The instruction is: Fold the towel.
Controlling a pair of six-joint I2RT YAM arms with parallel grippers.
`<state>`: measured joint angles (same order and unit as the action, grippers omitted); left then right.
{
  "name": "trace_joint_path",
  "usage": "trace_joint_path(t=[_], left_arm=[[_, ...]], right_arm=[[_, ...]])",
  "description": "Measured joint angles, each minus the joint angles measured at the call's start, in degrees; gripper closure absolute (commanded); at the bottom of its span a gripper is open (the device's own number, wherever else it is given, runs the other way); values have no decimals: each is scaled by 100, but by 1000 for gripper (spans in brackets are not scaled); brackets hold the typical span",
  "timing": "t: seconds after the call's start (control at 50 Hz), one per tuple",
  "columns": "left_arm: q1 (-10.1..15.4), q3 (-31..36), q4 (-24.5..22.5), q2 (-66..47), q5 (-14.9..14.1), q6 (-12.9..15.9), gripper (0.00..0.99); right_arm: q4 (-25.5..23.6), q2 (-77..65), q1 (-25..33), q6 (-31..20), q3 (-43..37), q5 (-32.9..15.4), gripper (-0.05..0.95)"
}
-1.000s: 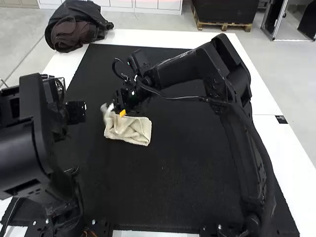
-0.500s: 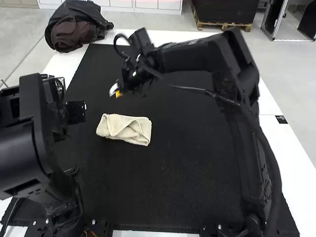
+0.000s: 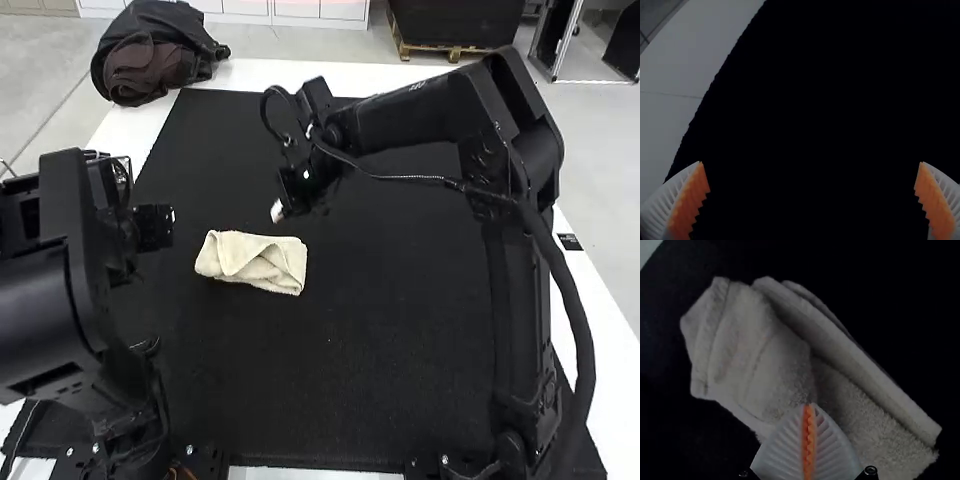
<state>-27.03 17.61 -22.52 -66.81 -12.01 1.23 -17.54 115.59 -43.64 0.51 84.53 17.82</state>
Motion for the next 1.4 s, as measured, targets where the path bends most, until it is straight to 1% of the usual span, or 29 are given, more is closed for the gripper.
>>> trace_joint_path(t=[0.08,0.2,0.5,0.74,0.96,1.4], left_arm=[[-2,-2,0,0,-2,0,33],[0,0,0,2,-7,0,33],[-2,0,0,0,-42,2,33],[0,-2,0,2,-44,0,33],[-2,0,0,0,-83,0,33],[-2,-2,-2,0,-129,2,33]], right_arm=[[4,0,0,-219,-59,-114,921],[37,0,0,-369,-157,-184,923],[94,0,0,-452,-557,-225,923],[234,0,-2,-306,-769,-151,923],[520,0,-2,-105,-837,-26,923],[647,0,-216,260,-920,286,923]])
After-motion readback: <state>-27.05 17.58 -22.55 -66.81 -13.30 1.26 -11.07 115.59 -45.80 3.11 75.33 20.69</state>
